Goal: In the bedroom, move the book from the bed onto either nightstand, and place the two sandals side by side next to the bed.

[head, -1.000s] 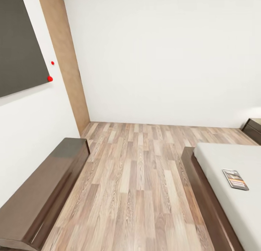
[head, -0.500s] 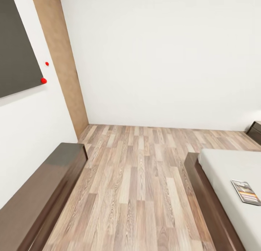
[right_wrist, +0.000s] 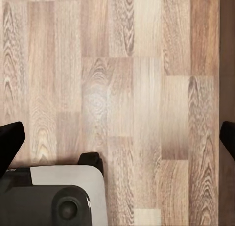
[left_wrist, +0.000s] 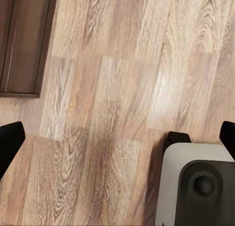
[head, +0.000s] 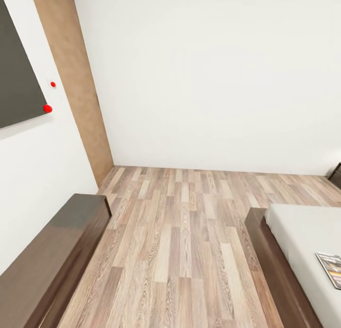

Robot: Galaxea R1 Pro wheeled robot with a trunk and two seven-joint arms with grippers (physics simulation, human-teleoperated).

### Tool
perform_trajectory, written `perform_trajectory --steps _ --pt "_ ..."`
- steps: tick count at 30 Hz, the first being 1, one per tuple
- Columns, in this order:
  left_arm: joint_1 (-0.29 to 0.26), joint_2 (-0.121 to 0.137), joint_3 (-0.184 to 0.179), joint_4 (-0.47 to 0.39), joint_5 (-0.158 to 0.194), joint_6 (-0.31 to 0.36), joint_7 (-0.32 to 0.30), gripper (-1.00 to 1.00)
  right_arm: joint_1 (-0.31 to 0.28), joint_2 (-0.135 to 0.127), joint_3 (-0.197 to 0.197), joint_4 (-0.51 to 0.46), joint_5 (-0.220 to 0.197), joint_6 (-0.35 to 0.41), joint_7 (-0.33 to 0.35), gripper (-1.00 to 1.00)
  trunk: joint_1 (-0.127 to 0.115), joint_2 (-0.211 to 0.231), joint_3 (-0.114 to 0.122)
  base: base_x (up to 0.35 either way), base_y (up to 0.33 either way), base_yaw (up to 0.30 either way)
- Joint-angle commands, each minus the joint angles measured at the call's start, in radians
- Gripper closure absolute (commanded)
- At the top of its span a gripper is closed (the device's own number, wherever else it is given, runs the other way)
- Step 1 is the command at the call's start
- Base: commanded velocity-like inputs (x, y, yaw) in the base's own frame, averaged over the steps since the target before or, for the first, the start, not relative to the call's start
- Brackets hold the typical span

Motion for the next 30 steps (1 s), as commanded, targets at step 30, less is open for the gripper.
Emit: perform_trajectory --steps 30 --pt "-0.001 -0.025 -0.006 0.003 0.011 -0.003 -0.003 -1.00 -0.001 0.001 -0.010 0.000 0.001 -0.003 -0.012 -1.00 0.001 -0.002 -0.002 0.331 0.000 0.000"
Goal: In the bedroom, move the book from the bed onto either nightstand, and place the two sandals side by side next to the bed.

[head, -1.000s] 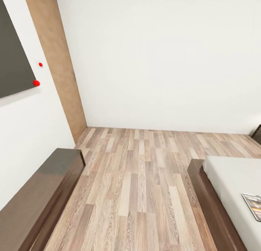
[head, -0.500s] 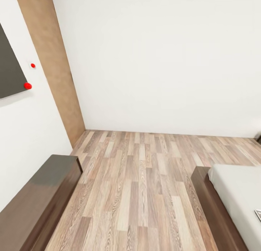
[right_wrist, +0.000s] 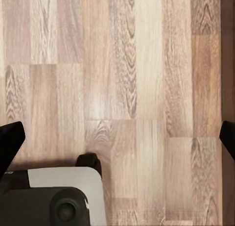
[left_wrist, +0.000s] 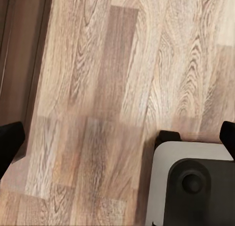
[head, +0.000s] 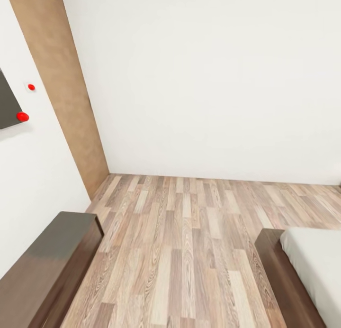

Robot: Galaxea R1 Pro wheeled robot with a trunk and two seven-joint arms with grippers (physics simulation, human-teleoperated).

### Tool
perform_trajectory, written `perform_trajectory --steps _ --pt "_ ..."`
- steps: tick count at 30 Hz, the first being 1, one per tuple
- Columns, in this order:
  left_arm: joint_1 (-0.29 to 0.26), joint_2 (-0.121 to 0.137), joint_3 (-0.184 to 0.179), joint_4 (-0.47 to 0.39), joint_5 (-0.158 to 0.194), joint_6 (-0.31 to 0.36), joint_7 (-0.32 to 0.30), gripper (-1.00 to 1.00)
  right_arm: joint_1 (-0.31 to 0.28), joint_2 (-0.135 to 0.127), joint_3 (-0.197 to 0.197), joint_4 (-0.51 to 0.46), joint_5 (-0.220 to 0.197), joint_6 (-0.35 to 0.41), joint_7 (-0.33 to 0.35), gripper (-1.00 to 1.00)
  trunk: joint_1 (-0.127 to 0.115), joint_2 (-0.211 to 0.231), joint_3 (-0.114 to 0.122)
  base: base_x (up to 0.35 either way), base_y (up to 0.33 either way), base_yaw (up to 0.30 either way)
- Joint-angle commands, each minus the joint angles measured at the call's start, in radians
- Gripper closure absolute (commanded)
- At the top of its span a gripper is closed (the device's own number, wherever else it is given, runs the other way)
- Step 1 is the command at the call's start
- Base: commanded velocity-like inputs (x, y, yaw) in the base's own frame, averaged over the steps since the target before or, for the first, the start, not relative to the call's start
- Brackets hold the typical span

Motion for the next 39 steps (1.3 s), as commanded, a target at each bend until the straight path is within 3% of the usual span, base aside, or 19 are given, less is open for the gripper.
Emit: perform_trajectory --steps 1,27,39 --pt "-0.001 0.000 -0.007 0.001 0.011 -0.002 -0.005 -1.00 -0.001 0.000 -0.009 0.000 0.008 -0.003 0.002 -1.00 0.001 -0.002 -0.002 0.331 0.000 0.000" --pt "-0.001 0.000 -0.008 0.001 0.011 -0.002 -0.005 -1.00 -0.001 0.022 -0.010 0.001 0.010 -0.003 -0.004 -1.00 0.001 -0.002 -0.002 0.327 0.000 0.000" --pt "-0.001 0.000 -0.008 0.000 0.011 -0.003 -0.005 -1.00 -0.001 0.032 -0.008 0.001 0.012 -0.003 -0.003 -1.00 0.001 -0.002 -0.002 0.121 0.000 -0.010"
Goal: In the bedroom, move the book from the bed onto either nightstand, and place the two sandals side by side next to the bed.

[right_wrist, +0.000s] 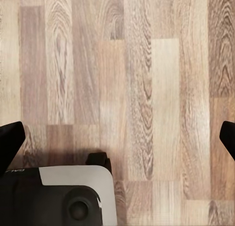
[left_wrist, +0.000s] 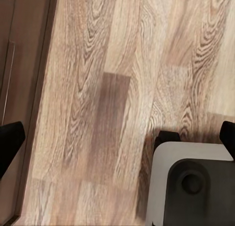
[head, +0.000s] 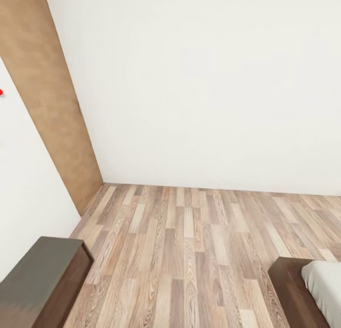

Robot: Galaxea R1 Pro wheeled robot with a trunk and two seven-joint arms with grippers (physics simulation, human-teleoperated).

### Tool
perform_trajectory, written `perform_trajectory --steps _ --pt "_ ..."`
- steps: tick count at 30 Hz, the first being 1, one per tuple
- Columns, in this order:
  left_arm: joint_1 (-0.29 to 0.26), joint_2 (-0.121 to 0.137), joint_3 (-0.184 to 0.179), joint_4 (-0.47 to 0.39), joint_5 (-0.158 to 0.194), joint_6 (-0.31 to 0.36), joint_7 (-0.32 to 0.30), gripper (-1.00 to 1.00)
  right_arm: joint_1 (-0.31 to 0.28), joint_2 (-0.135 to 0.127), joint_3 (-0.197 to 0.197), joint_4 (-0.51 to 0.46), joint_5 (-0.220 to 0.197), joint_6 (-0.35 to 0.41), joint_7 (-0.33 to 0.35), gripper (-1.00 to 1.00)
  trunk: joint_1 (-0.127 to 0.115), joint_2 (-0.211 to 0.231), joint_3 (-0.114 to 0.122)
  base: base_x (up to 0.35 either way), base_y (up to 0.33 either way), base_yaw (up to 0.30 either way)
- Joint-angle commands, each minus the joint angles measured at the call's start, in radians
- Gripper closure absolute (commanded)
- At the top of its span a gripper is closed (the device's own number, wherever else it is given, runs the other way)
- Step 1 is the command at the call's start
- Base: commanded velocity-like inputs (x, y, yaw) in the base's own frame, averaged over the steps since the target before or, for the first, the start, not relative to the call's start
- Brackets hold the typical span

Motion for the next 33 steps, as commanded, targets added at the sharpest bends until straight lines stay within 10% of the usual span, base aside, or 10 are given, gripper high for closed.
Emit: perform_trajectory --steps 1,33 --pt "-0.001 0.000 -0.006 0.000 0.011 -0.002 -0.005 -1.00 -0.001 0.000 -0.009 0.000 0.008 -0.003 0.004 -1.00 0.001 -0.002 -0.002 0.025 0.000 -0.095" --pt "-0.001 0.002 -0.006 0.000 0.011 -0.002 -0.005 -1.00 0.010 0.003 -0.007 0.000 0.011 -0.003 0.005 -1.00 0.001 -0.002 -0.002 0.004 0.022 -0.258"
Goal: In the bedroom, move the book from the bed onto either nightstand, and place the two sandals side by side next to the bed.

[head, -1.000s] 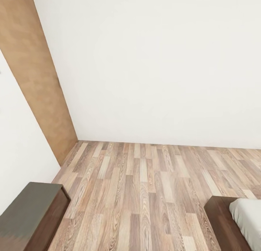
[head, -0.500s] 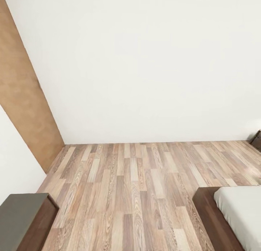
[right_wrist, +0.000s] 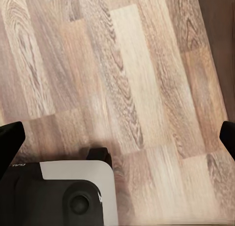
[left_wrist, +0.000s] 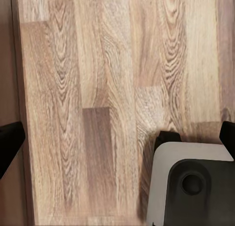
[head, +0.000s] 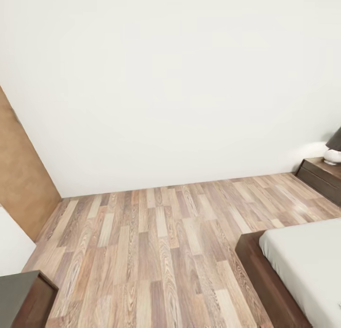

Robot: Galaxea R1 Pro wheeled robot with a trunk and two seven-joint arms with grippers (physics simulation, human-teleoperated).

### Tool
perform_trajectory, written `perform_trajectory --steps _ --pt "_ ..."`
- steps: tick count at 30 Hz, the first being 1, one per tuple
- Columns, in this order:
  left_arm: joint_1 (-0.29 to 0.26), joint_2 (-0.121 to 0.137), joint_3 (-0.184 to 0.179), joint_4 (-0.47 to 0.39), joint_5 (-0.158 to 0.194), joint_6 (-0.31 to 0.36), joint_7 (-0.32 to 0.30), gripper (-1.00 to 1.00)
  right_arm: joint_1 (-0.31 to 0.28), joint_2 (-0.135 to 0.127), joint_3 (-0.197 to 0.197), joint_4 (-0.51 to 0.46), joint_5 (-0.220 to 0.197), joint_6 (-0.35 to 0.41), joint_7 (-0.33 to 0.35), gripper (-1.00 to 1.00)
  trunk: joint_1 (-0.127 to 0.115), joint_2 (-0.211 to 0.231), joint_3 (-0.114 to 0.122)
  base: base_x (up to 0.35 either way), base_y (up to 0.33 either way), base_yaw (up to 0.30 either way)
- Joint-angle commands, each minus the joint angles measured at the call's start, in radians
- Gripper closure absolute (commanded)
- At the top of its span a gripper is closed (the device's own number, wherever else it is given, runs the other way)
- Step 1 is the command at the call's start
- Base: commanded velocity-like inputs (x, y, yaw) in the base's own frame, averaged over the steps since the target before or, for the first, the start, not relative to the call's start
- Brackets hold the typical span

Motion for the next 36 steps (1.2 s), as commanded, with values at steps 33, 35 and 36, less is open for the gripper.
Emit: perform_trajectory --steps 33,35,36 --pt "0.000 0.000 -0.007 0.000 0.011 -0.002 -0.005 -1.00 0.000 -0.001 -0.008 0.000 0.009 -0.003 0.005 -1.00 0.001 -0.002 -0.002 0.000 0.030 -0.292" --pt "0.000 0.000 -0.007 0.000 0.011 -0.002 -0.005 -1.00 0.000 0.000 -0.008 0.000 0.009 -0.003 0.005 -1.00 0.001 -0.002 -0.002 0.000 0.002 -0.292" --pt "0.000 0.000 -0.007 0.000 0.011 -0.002 -0.005 -1.00 0.000 0.000 -0.008 0.000 0.009 -0.003 0.005 -1.00 0.001 -0.002 -0.002 0.000 0.001 -0.292"
